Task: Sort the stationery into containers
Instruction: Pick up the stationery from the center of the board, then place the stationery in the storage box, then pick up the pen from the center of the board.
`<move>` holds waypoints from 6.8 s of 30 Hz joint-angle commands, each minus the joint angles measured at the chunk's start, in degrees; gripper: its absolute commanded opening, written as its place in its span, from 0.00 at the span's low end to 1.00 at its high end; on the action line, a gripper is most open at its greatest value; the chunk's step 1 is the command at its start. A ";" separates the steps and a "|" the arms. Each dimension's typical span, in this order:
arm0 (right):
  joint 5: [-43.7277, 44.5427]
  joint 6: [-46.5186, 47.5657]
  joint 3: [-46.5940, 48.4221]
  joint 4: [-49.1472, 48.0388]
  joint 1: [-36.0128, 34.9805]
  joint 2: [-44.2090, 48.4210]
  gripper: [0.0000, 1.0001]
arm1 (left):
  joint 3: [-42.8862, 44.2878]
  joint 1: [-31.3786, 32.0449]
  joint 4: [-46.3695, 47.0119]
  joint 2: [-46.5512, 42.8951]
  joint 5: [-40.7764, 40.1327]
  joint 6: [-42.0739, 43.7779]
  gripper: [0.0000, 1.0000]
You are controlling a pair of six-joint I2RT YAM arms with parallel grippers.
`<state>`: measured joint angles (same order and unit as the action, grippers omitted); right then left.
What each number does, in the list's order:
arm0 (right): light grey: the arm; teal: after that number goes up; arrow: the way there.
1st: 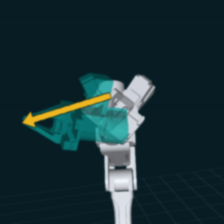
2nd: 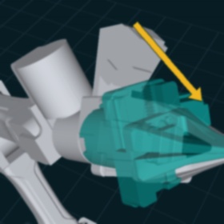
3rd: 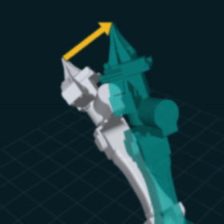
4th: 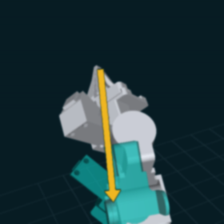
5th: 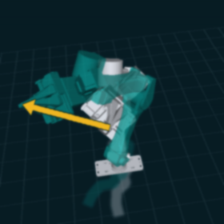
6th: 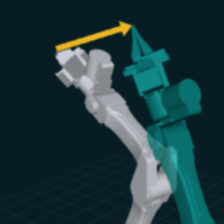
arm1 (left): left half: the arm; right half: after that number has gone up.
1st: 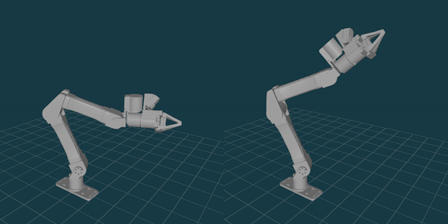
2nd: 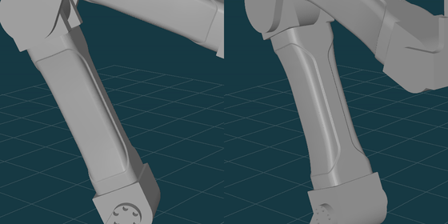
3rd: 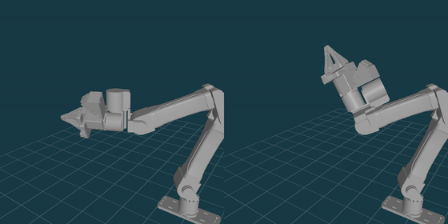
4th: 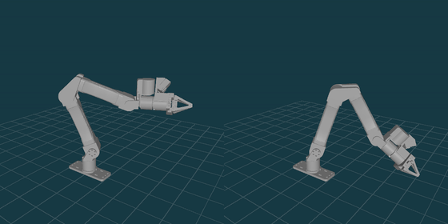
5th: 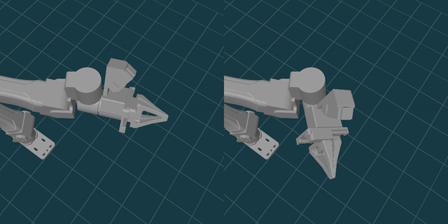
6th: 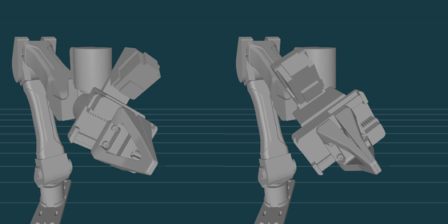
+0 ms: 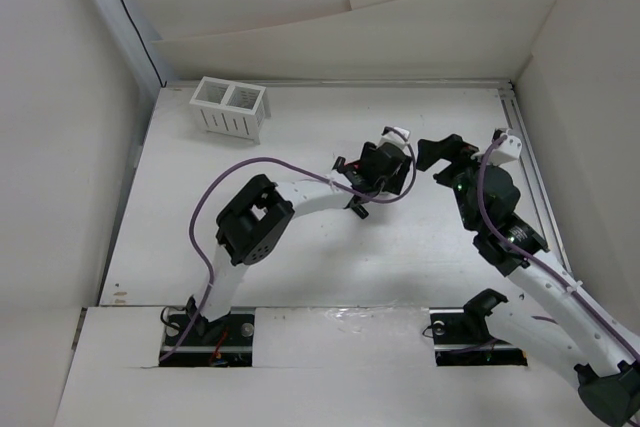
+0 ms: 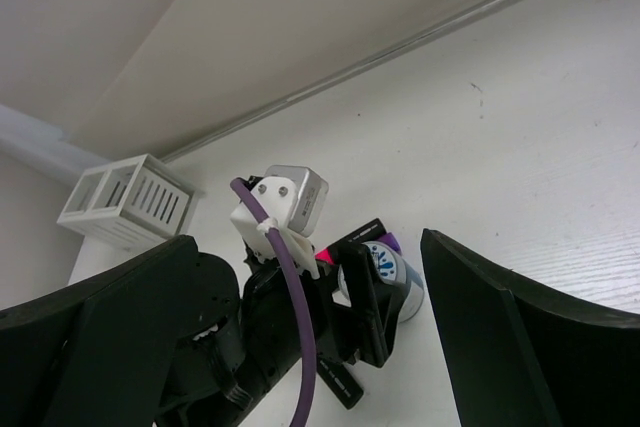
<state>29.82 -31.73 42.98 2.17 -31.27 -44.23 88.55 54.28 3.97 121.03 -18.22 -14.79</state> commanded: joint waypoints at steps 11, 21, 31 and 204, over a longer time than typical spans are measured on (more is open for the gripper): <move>-0.56 0.61 0.52 -1.03 0.33 0.81 1.00 | -0.22 0.21 1.21 -3.26 1.34 -0.16 0.31; -0.03 0.61 0.00 -1.03 0.33 1.86 1.00 | -9.44 -0.66 3.16 -21.27 3.28 -2.97 0.30; -2.31 0.61 0.00 -1.65 0.33 0.64 1.00 | -12.78 -14.17 -0.63 -30.59 -5.78 -9.99 0.30; -14.61 6.32 5.19 1.60 -13.38 -43.76 0.08 | -60.96 -30.20 22.31 -57.23 32.46 -24.58 0.55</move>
<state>16.43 -24.67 49.15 5.23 -43.79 -93.10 27.35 24.27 24.58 64.20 12.69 -38.04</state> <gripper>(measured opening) 0.349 0.551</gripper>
